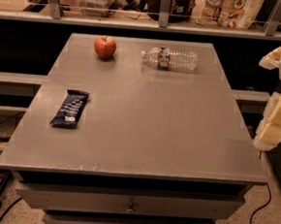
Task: Place water bottle upright
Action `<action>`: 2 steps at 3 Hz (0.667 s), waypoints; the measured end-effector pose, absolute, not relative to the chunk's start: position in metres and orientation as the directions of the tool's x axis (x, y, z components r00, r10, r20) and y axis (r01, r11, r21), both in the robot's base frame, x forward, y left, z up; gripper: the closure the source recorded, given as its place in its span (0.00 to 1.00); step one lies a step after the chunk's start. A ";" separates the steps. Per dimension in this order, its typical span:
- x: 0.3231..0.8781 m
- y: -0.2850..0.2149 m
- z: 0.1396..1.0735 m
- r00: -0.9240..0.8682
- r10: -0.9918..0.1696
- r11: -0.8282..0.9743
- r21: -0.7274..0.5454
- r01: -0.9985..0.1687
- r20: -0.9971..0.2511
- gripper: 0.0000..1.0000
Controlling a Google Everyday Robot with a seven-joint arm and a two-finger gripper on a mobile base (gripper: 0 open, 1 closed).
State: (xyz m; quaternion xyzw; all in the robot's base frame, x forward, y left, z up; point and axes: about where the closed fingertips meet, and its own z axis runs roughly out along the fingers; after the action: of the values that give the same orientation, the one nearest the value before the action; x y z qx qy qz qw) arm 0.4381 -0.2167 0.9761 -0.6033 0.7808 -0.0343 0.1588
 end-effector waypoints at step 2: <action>0.452 -0.207 0.980 -0.167 -0.968 0.218 -0.293 -0.931 -0.188 0.00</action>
Offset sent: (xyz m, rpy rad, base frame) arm 0.0292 0.0205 0.0025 -0.0622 -0.0696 0.1053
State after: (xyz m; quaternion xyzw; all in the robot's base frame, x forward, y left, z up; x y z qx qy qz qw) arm 0.4515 -0.2066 0.9804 -0.6231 0.7619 -0.0550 0.1681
